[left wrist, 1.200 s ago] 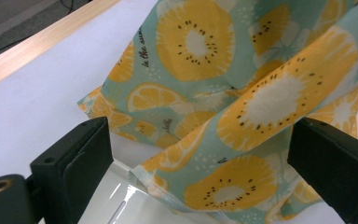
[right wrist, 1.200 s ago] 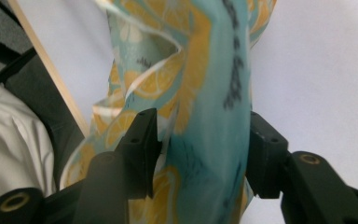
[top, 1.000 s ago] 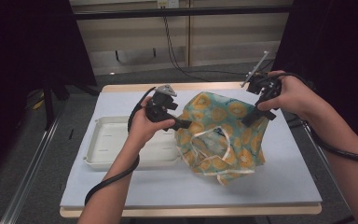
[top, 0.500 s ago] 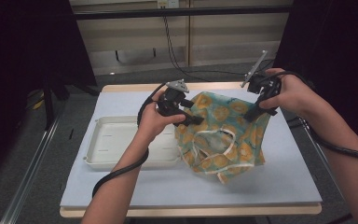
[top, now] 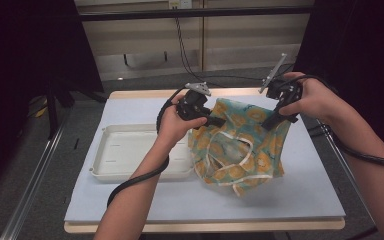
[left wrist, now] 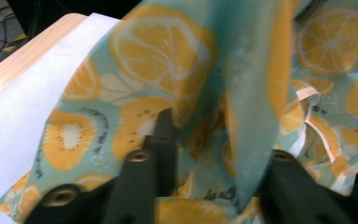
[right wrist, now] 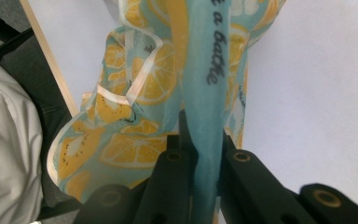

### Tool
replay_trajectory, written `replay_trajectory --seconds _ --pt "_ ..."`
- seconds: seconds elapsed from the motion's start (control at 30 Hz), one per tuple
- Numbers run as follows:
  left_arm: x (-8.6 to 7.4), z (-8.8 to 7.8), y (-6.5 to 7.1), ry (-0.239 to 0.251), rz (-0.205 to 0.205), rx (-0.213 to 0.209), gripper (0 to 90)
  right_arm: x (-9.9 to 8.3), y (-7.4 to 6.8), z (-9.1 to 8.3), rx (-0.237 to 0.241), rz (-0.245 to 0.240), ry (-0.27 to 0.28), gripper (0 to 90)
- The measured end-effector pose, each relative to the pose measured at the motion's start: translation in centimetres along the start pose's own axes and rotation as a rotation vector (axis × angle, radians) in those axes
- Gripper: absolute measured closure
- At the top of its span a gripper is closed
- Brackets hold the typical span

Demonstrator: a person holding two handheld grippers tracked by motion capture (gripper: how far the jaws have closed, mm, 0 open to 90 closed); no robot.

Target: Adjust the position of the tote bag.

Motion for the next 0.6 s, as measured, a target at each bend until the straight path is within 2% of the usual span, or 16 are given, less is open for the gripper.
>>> replay_trajectory --seconds 0.03,0.1,0.13,0.2,0.23,0.3,0.43,0.53,0.57,0.6 --pt "0.0 -0.1 0.0 -0.011 -0.004 -0.008 83.9 0.0 0.0 0.0 -0.005 0.002 -0.002 90.0" --pt "0.1 -0.1 0.2 -0.026 -0.027 -0.026 88.0 -0.2 0.2 -0.1 -0.009 0.006 -0.019 90.0" --pt "0.1 -0.2 0.3 -0.032 -0.037 -0.020 89.9 -0.2 0.2 -0.1 -0.010 -0.005 -0.018 90.0" --pt "0.0 -0.1 0.4 -0.024 -0.040 -0.017 90.0 -0.1 0.3 -0.1 -0.009 -0.005 -0.007 90.0" --pt "0.0 -0.2 0.5 -0.029 -0.042 -0.014 90.0 -0.1 0.3 -0.1 -0.017 -0.019 -0.023 90.0" --pt "-0.1 -0.3 0.6 -0.033 -0.068 -0.028 90.0 0.1 0.5 -0.2 -0.028 -0.025 -0.028 90.0" --pt "-0.2 -0.9 1.0 -0.037 -0.061 0.000 90.0 1.1 1.3 0.0 -0.067 -0.070 -0.035 90.0" --pt "-0.4 -1.4 1.1 -0.030 -0.063 0.017 90.0 1.7 1.7 0.2 -0.089 -0.076 -0.026 90.0" --pt "-0.5 -1.7 1.2 -0.040 -0.060 0.041 90.0 2.3 2.0 0.5 -0.088 -0.099 -0.025 90.0" --pt "-0.5 -1.7 1.2 -0.040 -0.060 0.041 90.0 2.3 2.0 0.5 -0.088 -0.099 -0.025 90.0"
Point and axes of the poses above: each handheld gripper's, and its own axes: z roughly forward along the jaws, x roughly out of its top, y roughly to its right, the point moved 5 cm from there along z, roughly forward along the jaws, and after that the axes turned 7 degrees about y, right-handed, at the moved point
